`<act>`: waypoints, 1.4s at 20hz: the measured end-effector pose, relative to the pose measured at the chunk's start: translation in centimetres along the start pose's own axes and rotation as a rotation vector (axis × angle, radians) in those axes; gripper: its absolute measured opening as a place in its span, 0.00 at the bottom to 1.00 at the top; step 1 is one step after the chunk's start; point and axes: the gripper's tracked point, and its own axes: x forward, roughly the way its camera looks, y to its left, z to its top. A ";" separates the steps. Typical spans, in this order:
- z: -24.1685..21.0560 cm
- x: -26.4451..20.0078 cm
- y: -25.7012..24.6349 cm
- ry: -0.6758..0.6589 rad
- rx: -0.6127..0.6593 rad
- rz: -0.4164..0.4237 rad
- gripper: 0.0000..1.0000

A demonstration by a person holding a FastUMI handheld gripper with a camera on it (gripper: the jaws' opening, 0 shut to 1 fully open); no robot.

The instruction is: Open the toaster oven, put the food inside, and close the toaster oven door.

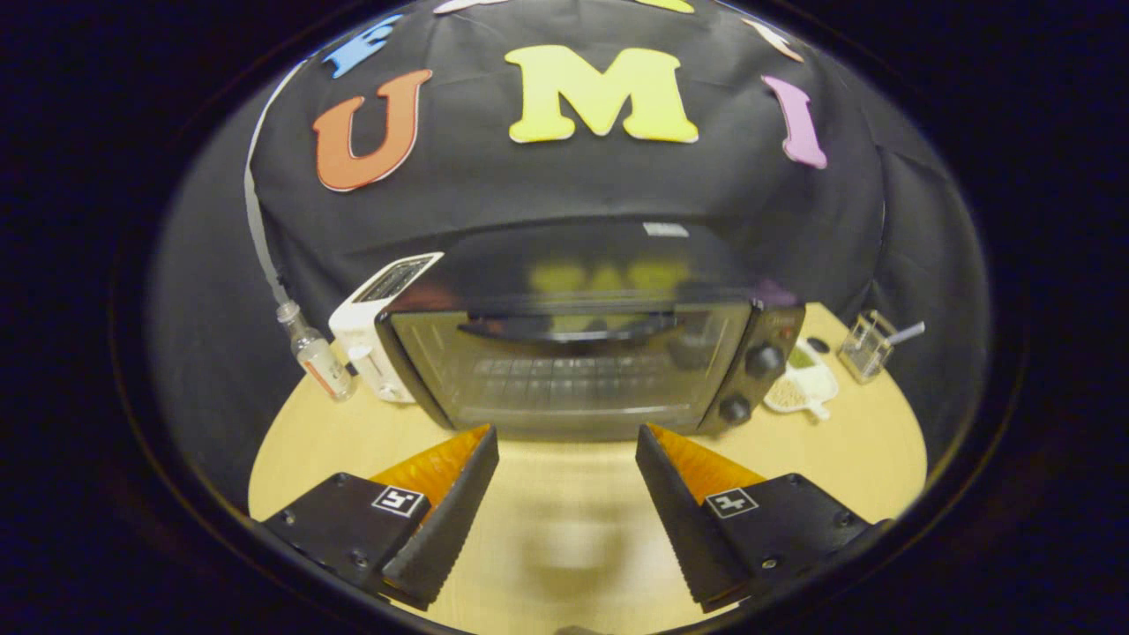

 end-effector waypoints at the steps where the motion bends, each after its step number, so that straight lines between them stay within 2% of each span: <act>1: 1.1 -0.4 -0.6 -0.057 -0.001 -0.020 1.00; 6: 5.6 -1.7 -0.5 -0.163 -0.132 -0.065 0.99; 8: 8.1 -1.3 -0.1 -0.210 -0.138 -0.065 0.99; 13: 11.6 1.6 0.2 -0.208 -0.116 -0.069 0.99; 17: 11.0 3.9 0.2 -0.157 -0.128 -0.067 0.99; 20: 10.0 4.2 -0.2 -0.140 -0.064 -0.055 1.00; 28: 7.0 1.3 -0.5 -0.129 -0.105 -0.073 1.00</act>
